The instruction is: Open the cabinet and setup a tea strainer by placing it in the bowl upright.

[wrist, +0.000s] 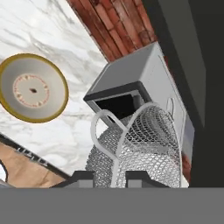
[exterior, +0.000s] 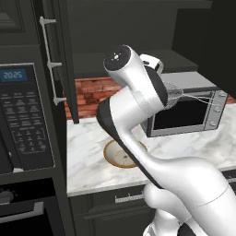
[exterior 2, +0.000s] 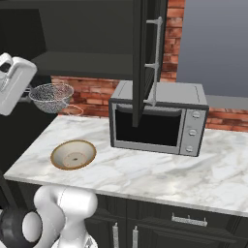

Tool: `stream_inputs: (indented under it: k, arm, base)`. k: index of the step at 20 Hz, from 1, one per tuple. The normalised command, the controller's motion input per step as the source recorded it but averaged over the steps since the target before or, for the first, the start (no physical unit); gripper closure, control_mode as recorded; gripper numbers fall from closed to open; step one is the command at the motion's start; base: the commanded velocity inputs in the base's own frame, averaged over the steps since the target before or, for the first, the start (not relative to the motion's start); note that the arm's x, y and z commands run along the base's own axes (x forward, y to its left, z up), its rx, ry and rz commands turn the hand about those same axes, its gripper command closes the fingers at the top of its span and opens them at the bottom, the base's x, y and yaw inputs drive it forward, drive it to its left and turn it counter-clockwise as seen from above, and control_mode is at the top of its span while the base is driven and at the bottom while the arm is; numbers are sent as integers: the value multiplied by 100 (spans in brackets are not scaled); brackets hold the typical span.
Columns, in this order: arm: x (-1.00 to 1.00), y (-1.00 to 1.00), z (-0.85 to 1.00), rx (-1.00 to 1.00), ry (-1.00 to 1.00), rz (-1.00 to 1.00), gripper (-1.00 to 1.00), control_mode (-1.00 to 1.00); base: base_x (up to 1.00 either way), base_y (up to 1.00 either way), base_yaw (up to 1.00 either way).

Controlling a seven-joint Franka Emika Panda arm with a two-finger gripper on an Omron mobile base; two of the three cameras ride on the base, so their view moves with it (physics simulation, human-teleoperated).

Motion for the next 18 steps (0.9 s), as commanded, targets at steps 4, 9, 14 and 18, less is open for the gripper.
stream_inputs:
  k: [4,9,14,18]
  arm:
    - [-19,-20,-94,0,3,0,100,-100]
    - [-22,-20,-87,0,2,0,100,-100]
    - [-12,-21,-59,1,-4,0,100,-100]
    - [7,2,-33,7,0,5,100,-100]
  base:
    - [0,0,0]
    - [0,0,0]
    - [0,0,0]
    - [0,0,0]
